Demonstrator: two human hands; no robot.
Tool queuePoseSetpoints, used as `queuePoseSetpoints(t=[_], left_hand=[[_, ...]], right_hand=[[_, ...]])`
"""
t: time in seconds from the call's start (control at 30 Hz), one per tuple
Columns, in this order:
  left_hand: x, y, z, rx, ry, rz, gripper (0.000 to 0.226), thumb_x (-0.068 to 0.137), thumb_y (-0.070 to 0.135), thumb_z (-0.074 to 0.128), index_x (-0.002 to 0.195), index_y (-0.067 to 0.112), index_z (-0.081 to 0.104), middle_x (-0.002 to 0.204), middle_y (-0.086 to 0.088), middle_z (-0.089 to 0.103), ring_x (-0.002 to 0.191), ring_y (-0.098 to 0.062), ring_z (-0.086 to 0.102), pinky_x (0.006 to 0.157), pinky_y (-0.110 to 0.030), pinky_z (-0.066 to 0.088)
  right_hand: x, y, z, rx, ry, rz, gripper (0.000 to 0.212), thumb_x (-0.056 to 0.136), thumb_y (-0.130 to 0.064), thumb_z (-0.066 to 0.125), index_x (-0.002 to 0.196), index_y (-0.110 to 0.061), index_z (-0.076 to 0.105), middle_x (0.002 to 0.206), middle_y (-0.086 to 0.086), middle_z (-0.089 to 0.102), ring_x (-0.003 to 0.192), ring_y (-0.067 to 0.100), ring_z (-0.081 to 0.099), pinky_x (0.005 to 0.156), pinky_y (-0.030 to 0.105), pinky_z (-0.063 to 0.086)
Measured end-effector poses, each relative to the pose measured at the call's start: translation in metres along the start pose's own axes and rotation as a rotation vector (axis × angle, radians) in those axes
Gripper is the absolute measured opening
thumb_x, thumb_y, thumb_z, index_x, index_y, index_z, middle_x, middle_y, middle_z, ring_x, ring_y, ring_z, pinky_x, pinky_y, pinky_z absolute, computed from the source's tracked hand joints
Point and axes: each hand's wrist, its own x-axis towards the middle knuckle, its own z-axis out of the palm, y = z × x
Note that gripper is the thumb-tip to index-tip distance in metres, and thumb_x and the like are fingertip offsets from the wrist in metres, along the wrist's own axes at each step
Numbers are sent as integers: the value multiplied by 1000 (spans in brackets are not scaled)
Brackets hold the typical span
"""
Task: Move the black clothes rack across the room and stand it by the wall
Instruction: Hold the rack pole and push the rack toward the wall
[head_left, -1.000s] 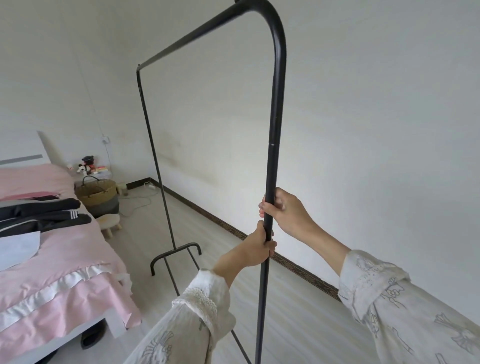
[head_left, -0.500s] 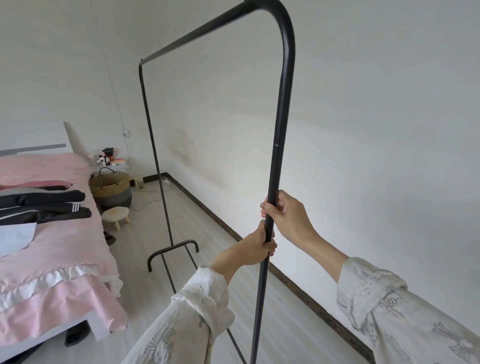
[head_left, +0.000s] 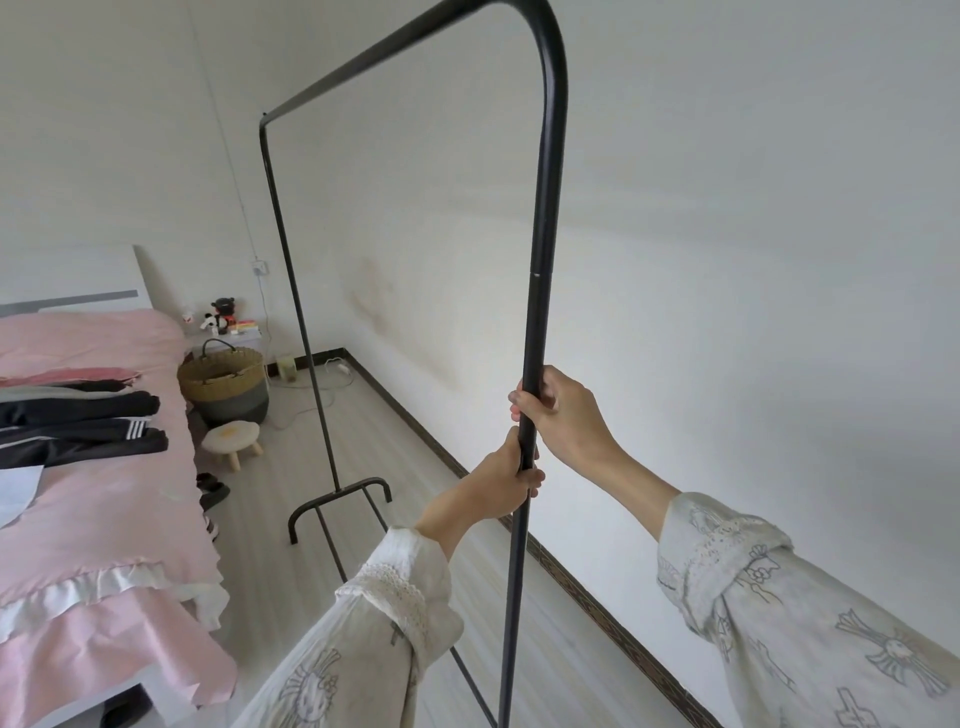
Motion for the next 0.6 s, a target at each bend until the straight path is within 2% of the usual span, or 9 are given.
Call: queuePoseSetpoints(t=[0.13, 0.23, 0.33, 0.4, 0.5, 0.6], left_hand=[[44, -13, -8, 49, 61, -54, 31, 88, 13, 50, 116, 9, 36, 91, -7, 52, 92, -33, 64, 89, -49, 51], [80, -23, -11, 66, 100, -77, 22, 89, 16, 51, 106, 8, 40, 88, -5, 52, 90, -34, 60, 85, -43, 48], [111, -26, -12, 74, 96, -79, 15, 90, 16, 48, 100, 10, 40, 87, -4, 58, 91, -29, 59, 83, -38, 47], [135, -26, -10, 72, 90, -76, 18, 92, 16, 45, 107, 8, 40, 96, -12, 65, 98, -30, 60, 86, -38, 47], [171, -24, -6, 67, 91, -83, 21, 93, 16, 43, 111, 7, 39, 104, -16, 67, 98, -30, 59, 81, -34, 45], [211, -20, 0, 63, 90, -94, 21, 93, 17, 43, 111, 8, 39, 104, -16, 67, 99, -30, 60, 82, -35, 46]], right_hand=[[42, 19, 2, -10, -4, 0, 9, 88, -18, 56, 88, -9, 56, 76, 5, 67, 70, 17, 62, 64, 16, 48], [76, 35, -1, -1, -11, 1, 8, 88, -16, 55, 88, -8, 55, 76, 6, 67, 69, 15, 62, 60, 7, 46], [106, 48, -7, -3, -14, -8, 7, 88, -15, 55, 89, -9, 55, 78, 6, 67, 72, 17, 63, 66, 12, 47], [126, 60, -15, -2, -18, -14, 5, 88, -14, 54, 88, -9, 54, 77, 6, 67, 72, 16, 63, 63, 8, 47], [155, 77, -29, 7, -27, -15, 5, 88, -13, 54, 88, -9, 54, 77, 5, 66, 71, 16, 63, 60, 3, 45], [188, 98, -47, -5, -44, -22, 5, 89, -13, 53, 88, -9, 53, 79, 6, 67, 73, 17, 64, 67, 12, 49]])
